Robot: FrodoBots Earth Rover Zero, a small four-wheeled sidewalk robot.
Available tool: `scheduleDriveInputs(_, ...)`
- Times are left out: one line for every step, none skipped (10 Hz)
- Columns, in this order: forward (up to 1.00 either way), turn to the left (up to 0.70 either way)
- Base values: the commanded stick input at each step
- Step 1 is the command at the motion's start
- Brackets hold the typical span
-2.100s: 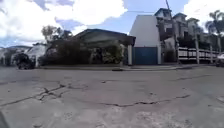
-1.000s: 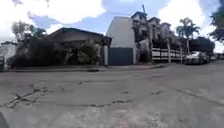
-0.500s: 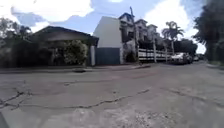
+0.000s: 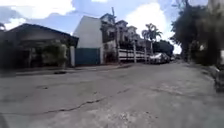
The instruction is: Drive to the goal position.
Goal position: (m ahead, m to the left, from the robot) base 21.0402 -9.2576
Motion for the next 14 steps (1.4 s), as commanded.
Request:
scheduleDriveInputs(0.0,-0.7)
scheduleDriveInputs(0.0,-0.7)
scheduleDriveInputs(0.0,-0.7)
scheduleDriveInputs(0.0,-0.7)
scheduleDriveInputs(0.0,-0.7)
scheduleDriveInputs(0.0,-0.7)
scheduleDriveInputs(0.0,-0.7)
scheduleDriveInputs(0.0,-0.7)
scheduleDriveInputs(0.0,-0.7)
scheduleDriveInputs(0.0,-0.7)
scheduleDriveInputs(0.0,-0.7)
scheduleDriveInputs(0.0,-0.7)
scheduleDriveInputs(0.0,-0.7)
scheduleDriveInputs(0.0,-0.7)
